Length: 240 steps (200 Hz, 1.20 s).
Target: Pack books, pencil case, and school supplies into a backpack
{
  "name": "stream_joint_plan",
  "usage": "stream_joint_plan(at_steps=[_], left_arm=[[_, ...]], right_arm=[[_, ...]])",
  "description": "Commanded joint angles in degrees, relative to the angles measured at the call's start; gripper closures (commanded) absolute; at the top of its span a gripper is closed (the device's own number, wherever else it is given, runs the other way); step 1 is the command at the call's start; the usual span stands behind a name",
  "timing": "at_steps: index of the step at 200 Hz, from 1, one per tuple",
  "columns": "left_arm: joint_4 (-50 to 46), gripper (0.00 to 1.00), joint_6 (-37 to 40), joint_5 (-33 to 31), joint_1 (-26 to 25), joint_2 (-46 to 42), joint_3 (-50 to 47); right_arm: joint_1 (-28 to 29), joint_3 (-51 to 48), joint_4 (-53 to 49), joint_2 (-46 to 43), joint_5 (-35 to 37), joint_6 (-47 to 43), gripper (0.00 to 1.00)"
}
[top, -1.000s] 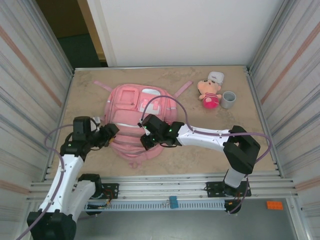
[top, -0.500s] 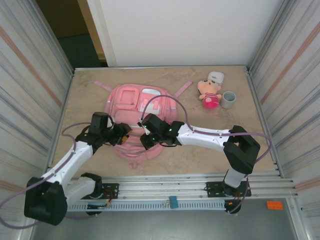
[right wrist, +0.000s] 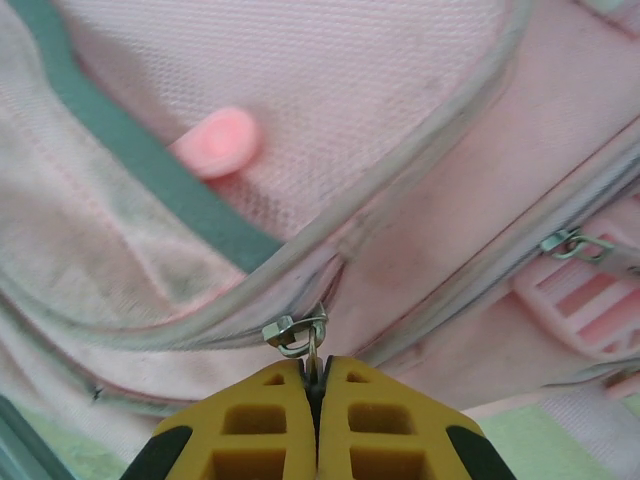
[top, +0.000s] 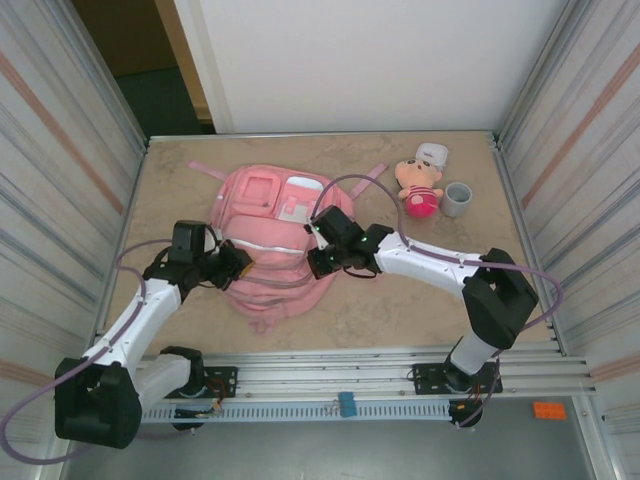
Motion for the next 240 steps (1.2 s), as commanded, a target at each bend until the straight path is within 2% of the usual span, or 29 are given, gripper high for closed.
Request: stream_joint_plan(at_steps=[1, 51, 73, 94, 96, 103, 110, 116, 121, 129, 138, 154, 158, 160, 162, 184, 194, 200, 205, 240], left_arm=[[-4.17, 1.0, 4.15, -1.21, 1.45, -0.31, 0.92], [-4.92, 1.0, 7.38, 3.76, 0.36, 1.68, 2.05], [-5.39, 1.0, 7.45, 3.81, -0.33, 1.37, 1.21], [-4.22, 1.0, 7.41, 2.67, -1.06, 0.91, 1.7], [-4.09, 0.97, 7.41, 2.5, -1.09, 0.93, 1.89], [-3.37, 0.81, 7.33, 2.1, -1.09, 0.91, 2.4], [-2.82, 0.65, 7.61, 1.84, -1.09, 0.92, 3.17], [-3.06, 0.56, 8.34, 1.33, -0.95, 0.97, 4.09], [-3.51, 0.48, 9.31, 0.72, -0.73, 1.07, 5.32], [-4.83, 0.4, 11.4, -0.53, -0.18, 1.27, 7.26], [-6.16, 0.34, 13.93, -1.81, 1.15, 1.45, 9.37], [-6.91, 0.24, 19.03, -4.38, 4.35, 1.16, 12.39], [-7.06, 0.21, 20.31, -5.52, 5.13, 0.96, 13.2], [-7.15, 0.2, 21.03, -6.05, 5.49, 0.77, 13.51], [-7.17, 0.18, 21.63, -6.89, 5.78, 0.7, 13.87], [-4.71, 0.11, 30.48, -19.74, 6.82, -2.08, 15.59], [-0.94, 0.09, 34.56, -25.7, 6.72, -3.97, 14.24], [1.93, 0.02, 36.43, -29.03, 6.72, -5.28, 12.79], [4.39, 0.01, 38.01, -31.43, 6.73, -6.41, 11.68], [20.86, 0.01, 48.21, -41.74, 6.64, -11.64, -0.33]], right_arm=[[-3.08, 1.2, -6.0, -0.28, 7.59, -1.76, 1.0], [-7.79, 4.84, -2.34, 4.14, 11.2, 0.11, 1.0], [-10.99, 6.11, -1.24, 5.37, 8.64, 0.88, 1.0], [-11.22, 5.57, -0.36, 4.63, 7.45, -1.0, 1.0], [-11.27, 5.44, -0.35, 4.47, 7.52, -1.13, 1.0], [-11.46, 5.02, -0.35, 3.87, 7.56, -1.74, 0.91], [-11.93, 4.47, -0.42, 3.03, 6.95, -2.69, 0.77], [-12.48, 4.17, -0.73, 2.21, 6.56, -3.42, 0.65], [-12.97, 3.94, -1.15, 1.42, 6.17, -3.91, 0.59], [-14.12, 3.61, -2.09, -0.08, 5.63, -4.41, 0.55], [-15.67, 2.82, -2.66, -2.04, 5.23, -5.01, 0.45], [-19.01, 1.01, -2.93, -6.6, 4.6, -6.24, 0.2], [-19.87, 0.41, -2.75, -7.9, 4.51, -6.45, 0.11], [-20.42, 0.22, -2.71, -8.5, 4.54, -6.6, 0.03], [-20.95, -0.16, -2.54, -9.14, 4.57, -6.77, 0.0], [-26.46, -4.89, 0.35, -16.88, 6.43, -8.66, 0.01], [-29.23, -7.7, 2.79, -20.45, 7.91, -9.42, 0.01], [-31.17, -9.69, 4.6, -22.45, 8.67, -9.7, 0.01], [-32.93, -11.3, 6.11, -24.09, 8.99, -9.84, 0.01], [-44.63, -24.36, 18.86, -32.37, 5.94, -12.67, 0.01]])
